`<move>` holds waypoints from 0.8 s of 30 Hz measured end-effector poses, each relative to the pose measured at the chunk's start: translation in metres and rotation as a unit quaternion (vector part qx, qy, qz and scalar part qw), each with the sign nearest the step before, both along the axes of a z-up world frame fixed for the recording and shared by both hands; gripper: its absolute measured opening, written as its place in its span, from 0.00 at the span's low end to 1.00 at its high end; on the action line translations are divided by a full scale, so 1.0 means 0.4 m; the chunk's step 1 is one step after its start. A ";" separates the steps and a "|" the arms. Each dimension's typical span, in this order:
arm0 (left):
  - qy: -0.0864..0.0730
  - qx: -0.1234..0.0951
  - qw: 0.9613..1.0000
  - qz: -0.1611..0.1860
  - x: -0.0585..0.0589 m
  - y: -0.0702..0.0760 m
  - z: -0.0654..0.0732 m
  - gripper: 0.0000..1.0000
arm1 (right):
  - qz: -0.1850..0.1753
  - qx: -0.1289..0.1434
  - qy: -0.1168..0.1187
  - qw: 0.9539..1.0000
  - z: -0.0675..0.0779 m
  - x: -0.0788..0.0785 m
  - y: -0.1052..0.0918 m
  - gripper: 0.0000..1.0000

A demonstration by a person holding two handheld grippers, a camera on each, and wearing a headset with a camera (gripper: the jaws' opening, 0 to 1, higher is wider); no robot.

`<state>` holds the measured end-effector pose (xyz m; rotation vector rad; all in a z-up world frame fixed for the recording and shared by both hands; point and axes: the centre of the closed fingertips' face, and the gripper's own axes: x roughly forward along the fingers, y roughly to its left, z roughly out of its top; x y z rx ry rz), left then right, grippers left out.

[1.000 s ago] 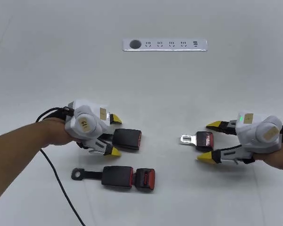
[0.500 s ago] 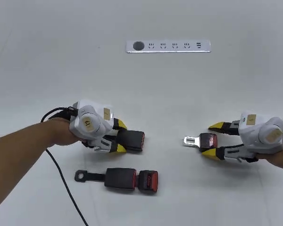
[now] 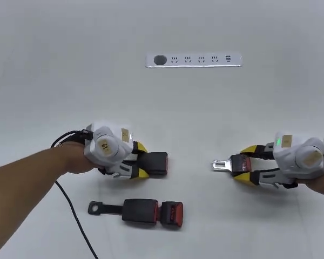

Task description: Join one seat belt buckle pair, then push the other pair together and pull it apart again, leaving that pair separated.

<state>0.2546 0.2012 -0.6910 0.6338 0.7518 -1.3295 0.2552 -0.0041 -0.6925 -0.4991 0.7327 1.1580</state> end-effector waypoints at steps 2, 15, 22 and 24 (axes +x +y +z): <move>0.000 0.003 1.000 -0.001 0.000 0.000 0.000 0.34 | -0.002 0.000 0.002 1.000 -0.003 0.003 0.000 0.36; 0.005 0.013 1.000 -0.001 0.002 0.001 0.001 0.34 | 0.003 -0.003 0.005 1.000 -0.006 0.001 0.048 0.36; 0.006 0.016 1.000 0.000 0.006 0.001 -0.001 0.34 | 0.011 0.001 -0.002 1.000 -0.013 0.008 0.092 0.36; 0.007 0.017 1.000 0.001 0.006 -0.001 0.000 0.34 | 0.014 0.004 -0.002 1.000 -0.011 0.006 0.111 0.36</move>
